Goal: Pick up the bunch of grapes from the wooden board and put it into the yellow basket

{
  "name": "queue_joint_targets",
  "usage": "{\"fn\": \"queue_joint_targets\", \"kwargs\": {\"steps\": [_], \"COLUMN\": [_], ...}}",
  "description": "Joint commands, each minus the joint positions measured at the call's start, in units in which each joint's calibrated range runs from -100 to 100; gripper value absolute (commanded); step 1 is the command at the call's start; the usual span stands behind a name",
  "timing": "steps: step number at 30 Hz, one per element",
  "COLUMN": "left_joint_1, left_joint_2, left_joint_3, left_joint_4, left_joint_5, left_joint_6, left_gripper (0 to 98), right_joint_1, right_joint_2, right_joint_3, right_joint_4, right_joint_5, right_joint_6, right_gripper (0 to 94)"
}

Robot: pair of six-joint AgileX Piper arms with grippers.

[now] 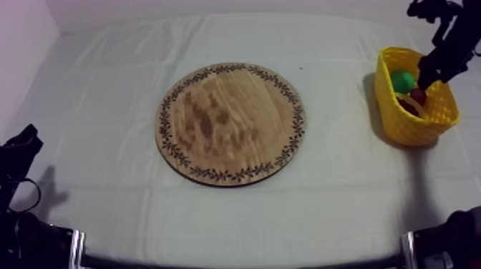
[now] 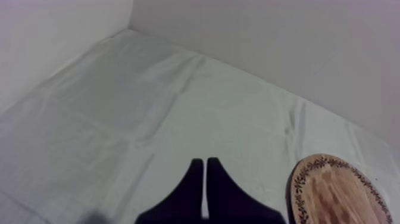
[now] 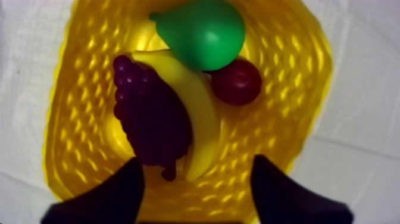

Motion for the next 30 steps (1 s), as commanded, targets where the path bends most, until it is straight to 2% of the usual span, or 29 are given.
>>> {"fn": "queue_joint_targets", "kwargs": {"steps": [1,6,10,15,20,25,30], "left_joint_1": [-0.01,-0.01,-0.01,-0.01,-0.01,-0.01,-0.01], "left_joint_2": [0.03,0.03,0.03,0.03,0.03,0.03,0.03], "left_joint_3": [0.04,0.04,0.04,0.04,0.04,0.04,0.04], "left_joint_4": [0.01,0.01,0.01,0.01,0.01,0.01,0.01], "left_joint_5": [0.03,0.03,0.03,0.03,0.03,0.03,0.03], "left_joint_6": [0.01,0.01,0.01,0.01,0.01,0.01,0.01], "left_gripper": [0.0,0.0,0.0,0.0,0.0,0.0,0.0], "right_joint_1": [0.00,-1.23,-2.90,-4.05,-3.56,-3.63,-3.47], "right_joint_2": [-3.15,-10.97,-18.07,-26.74,-35.09,-43.92,-53.30], "right_joint_3": [0.91,5.20,10.28,16.45,22.57,31.36,42.91], "right_joint_4": [-0.06,1.08,3.25,5.18,4.48,4.09,3.12], "right_joint_5": [-0.17,-1.63,-3.95,-6.74,-10.11,-20.18,-34.96], "right_joint_6": [0.11,-0.89,-3.58,-8.39,-10.67,-14.48,-18.26], "right_gripper": [36.7,15.7,6.8,1.8,0.7,0.5,0.4]}}
